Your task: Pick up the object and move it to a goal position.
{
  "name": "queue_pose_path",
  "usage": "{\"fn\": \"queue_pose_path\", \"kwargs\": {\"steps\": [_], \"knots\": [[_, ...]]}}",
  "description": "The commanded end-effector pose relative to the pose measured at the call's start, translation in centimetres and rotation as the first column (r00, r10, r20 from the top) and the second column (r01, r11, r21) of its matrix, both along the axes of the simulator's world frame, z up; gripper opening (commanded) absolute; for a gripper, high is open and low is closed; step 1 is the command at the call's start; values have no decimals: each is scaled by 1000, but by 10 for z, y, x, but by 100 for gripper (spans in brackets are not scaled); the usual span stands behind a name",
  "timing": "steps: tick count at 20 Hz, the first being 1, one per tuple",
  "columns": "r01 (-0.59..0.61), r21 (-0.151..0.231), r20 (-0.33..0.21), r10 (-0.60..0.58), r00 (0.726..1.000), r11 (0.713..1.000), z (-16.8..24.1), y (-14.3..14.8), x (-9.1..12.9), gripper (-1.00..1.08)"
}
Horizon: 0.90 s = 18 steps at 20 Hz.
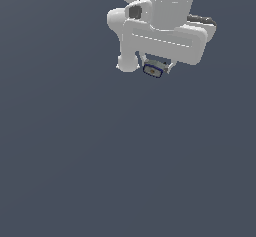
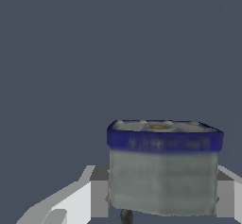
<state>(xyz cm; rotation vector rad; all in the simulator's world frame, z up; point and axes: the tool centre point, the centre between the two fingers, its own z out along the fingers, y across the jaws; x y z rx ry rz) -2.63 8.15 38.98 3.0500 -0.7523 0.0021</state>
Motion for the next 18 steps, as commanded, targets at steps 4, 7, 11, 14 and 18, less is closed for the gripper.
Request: {"fn": "queue_pose_path", "kwargs": {"steps": [4,7,11,14,18], "knots": [[0,0,-1,0,1000,1000,43,6,-7,-100],[0,0,-1,0,1000,1000,59,8,-8,-100],[-1,0,-1,1,1000,1000,73,10,-10,-100],[-1,0,-1,1,1000,1000,77,10,-10,-100],[-1,0,-1,1,1000,1000,77,11,-9,-100]]}}
